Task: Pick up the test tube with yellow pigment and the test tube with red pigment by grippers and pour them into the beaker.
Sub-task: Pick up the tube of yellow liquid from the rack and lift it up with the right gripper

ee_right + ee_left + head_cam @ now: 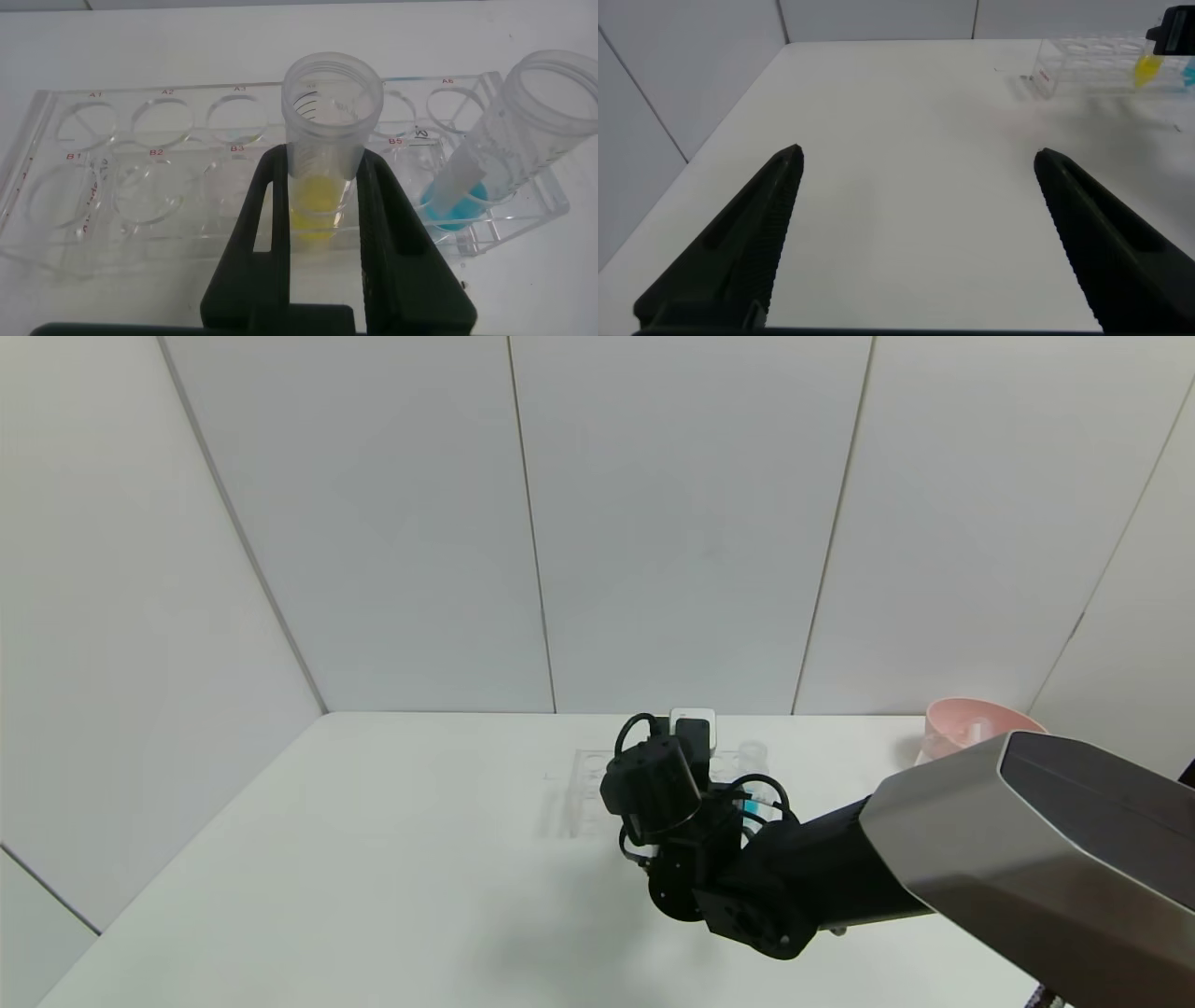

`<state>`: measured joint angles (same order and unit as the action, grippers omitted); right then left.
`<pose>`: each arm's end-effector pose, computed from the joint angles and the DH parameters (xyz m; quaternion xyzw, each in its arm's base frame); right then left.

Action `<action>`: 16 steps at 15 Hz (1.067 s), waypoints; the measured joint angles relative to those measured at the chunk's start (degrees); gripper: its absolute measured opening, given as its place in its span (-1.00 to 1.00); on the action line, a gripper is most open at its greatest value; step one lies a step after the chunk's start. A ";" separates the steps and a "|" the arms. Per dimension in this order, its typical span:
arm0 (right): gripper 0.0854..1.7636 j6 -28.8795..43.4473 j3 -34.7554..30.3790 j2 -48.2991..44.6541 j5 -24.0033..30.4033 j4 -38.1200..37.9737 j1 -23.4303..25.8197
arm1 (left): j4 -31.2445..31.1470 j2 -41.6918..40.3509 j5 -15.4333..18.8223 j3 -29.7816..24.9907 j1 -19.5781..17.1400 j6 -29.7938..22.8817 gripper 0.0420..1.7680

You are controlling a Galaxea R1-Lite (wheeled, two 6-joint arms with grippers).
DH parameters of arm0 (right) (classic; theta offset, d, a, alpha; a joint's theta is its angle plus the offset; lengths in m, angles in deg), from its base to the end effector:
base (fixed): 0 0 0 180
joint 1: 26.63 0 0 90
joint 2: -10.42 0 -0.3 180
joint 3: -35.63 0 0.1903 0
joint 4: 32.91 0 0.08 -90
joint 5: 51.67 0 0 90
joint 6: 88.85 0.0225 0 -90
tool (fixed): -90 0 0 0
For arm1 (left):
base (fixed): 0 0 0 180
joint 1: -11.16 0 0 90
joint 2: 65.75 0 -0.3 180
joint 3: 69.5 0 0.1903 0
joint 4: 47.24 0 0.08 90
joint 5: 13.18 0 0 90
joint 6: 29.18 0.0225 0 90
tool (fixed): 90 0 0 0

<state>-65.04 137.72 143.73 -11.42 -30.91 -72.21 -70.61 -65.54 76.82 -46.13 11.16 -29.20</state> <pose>0.3279 0.3101 0.0735 0.0170 0.1590 -0.0695 0.9847 -0.0225 0.0000 0.0756 -0.0002 0.0018 0.0000 1.0000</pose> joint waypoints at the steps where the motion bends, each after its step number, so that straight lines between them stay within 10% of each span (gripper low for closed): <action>1: -0.52 0.00 -0.02 0.00 0.00 0.02 0.02 | 0.00 0.00 0.00 0.00 0.00 0.00 1.00; 16: -0.52 -0.05 0.50 -0.11 0.02 -2.17 0.44 | 0.00 0.00 0.00 0.00 0.00 0.02 1.00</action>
<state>-65.09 138.22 143.62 -11.39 -33.08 -71.77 -70.61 -65.54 76.82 -46.13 11.16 -29.18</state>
